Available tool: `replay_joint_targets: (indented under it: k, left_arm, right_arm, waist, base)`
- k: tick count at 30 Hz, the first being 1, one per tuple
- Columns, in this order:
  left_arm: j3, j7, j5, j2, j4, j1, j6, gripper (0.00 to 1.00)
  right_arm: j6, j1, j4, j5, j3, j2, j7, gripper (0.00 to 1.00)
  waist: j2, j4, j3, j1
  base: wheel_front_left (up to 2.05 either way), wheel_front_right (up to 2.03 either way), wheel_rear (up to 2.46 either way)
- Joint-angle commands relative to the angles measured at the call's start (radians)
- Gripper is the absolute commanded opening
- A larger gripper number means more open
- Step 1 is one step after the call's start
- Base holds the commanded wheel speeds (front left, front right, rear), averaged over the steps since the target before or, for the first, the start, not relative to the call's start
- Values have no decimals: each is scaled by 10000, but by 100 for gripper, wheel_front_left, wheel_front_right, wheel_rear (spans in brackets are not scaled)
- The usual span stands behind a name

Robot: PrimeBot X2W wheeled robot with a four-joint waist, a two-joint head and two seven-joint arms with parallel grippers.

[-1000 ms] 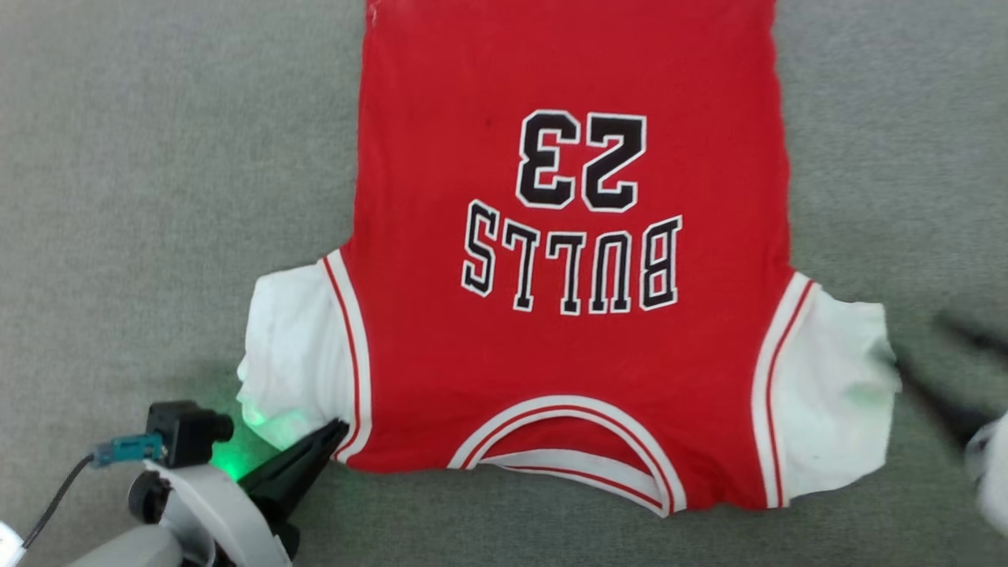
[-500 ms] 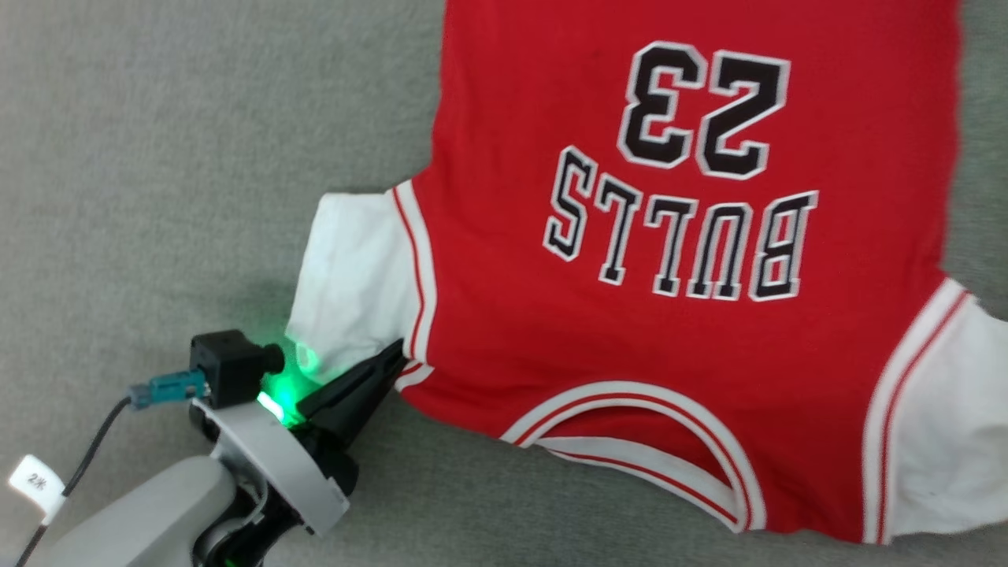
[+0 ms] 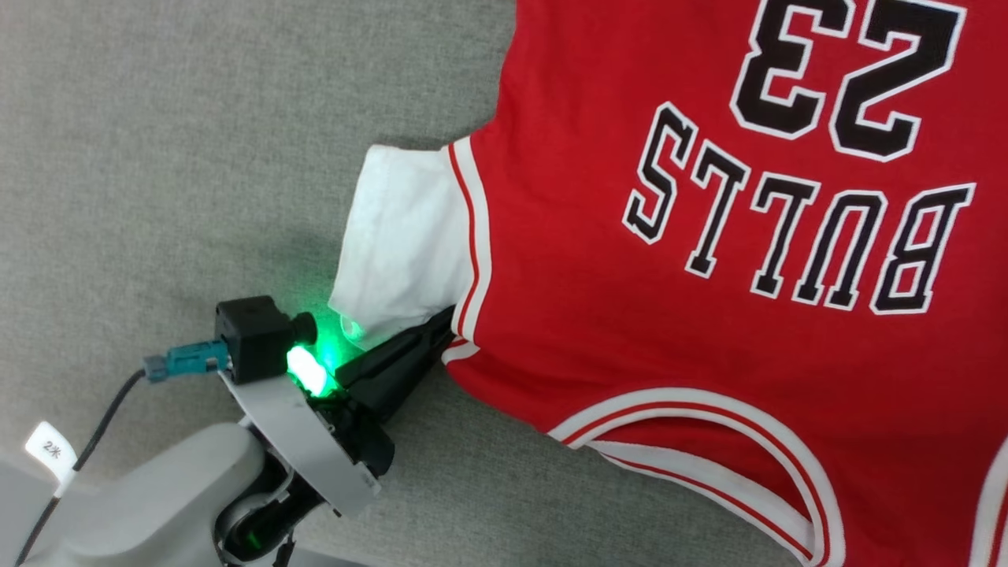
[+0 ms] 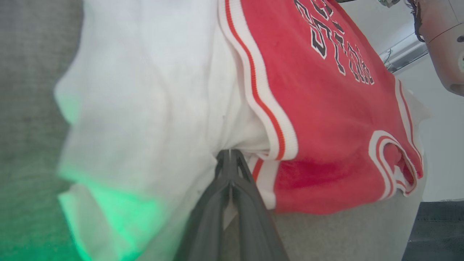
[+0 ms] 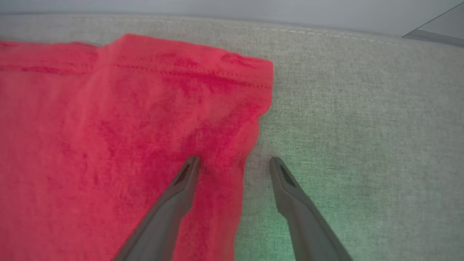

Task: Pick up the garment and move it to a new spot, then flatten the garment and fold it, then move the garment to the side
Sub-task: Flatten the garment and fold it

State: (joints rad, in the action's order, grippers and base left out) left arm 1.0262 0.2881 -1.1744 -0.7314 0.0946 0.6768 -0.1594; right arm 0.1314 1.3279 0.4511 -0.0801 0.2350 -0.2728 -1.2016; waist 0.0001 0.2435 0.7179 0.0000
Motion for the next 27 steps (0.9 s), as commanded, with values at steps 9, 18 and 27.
replay_joint_targets:
  k: [9,18,27]
  left_arm:
    - [-89,-437,-128,201,1443,-68,526,0]
    - [-732,-355,-127,-214,1368,-1086,522,0]
    - [-1496,-266,58,-223,1054,-1993,351,0]
  right_arm:
    - [-16,-121,421,213,-118,-81,674,0]
    - [-16,-1656,-332,2125,-1447,-1415,997,0]
    - [-16,-5493,-3513,5325,-1916,-3133,-48,0]
  waist:
    - [-1,-41,-50,0]
    - [-1,-756,-1836,0]
    - [-1,-1415,-3092,0]
  base:
    - [0,0,0]
    - [0,0,0]
    - [0,0,0]
